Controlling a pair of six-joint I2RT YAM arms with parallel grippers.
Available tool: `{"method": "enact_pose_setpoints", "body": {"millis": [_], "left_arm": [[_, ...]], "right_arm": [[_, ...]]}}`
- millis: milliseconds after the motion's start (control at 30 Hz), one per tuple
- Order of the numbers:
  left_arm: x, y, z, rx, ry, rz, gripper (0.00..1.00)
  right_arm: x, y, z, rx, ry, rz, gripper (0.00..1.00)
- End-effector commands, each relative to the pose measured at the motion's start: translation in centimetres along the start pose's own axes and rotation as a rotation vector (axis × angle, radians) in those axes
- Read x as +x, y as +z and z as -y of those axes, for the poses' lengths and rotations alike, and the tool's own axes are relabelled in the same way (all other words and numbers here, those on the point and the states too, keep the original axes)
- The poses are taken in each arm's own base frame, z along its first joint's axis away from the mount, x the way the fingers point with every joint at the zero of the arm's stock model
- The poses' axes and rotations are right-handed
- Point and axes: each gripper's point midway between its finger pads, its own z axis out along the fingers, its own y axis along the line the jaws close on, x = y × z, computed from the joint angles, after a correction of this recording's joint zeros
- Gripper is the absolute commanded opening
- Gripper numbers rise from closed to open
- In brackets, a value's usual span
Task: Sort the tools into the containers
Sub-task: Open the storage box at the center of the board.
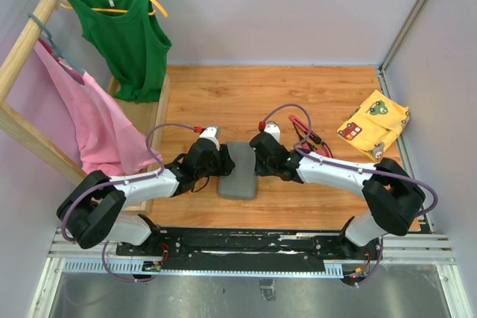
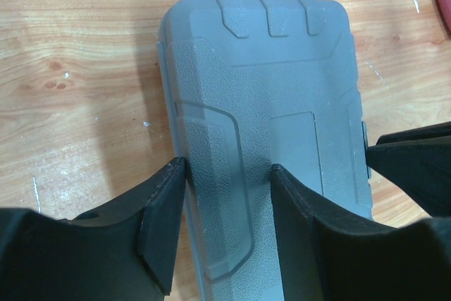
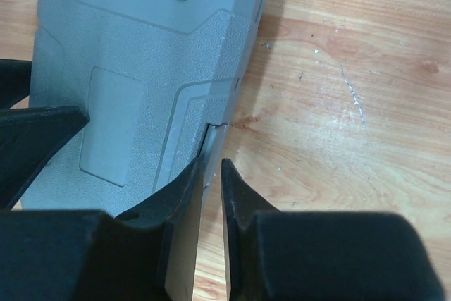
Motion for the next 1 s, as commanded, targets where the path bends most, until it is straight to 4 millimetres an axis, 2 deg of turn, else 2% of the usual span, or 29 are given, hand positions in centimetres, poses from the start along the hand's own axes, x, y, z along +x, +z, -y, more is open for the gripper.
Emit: {"method": "enact_pose_setpoints", "body": {"millis": [0,67,267,600,900,967], "left_arm": [[4.3,0.2,-3.3,-0.124,0.027,-0.124,0.36],[4.3,0.4,-3.6,-0.138,0.029,-0.127,0.31],[4.4,0.5,-4.1,-0.171,0.026,-0.128,0.27],[4.3,0.6,-4.7,-0.212,0.027,-0.134,0.25],[4.3,0.6,-4.8,-0.221,0.028,-0.135,0.25],[4.3,0.6,-4.8,-0.220,0.027,-0.135,0.25]], "right_arm": [[4.0,0.6,4.4,0.195,-0.107,-0.128,0.16],[4.2,0.6,5.0,0.218,-0.117,-0.133,0.15],[4.2,0.2,6.3,0.280,-0.146,-0.137,0.13],[3.6,-1.3,7.9,0.316,-0.128,-0.098,0.12],[3.9,-2.3,10.0,0.338,-0.091,-0.094,0.12],[3.5,-2.7,9.9,0.328,-0.085,-0.075,0.12]]}}
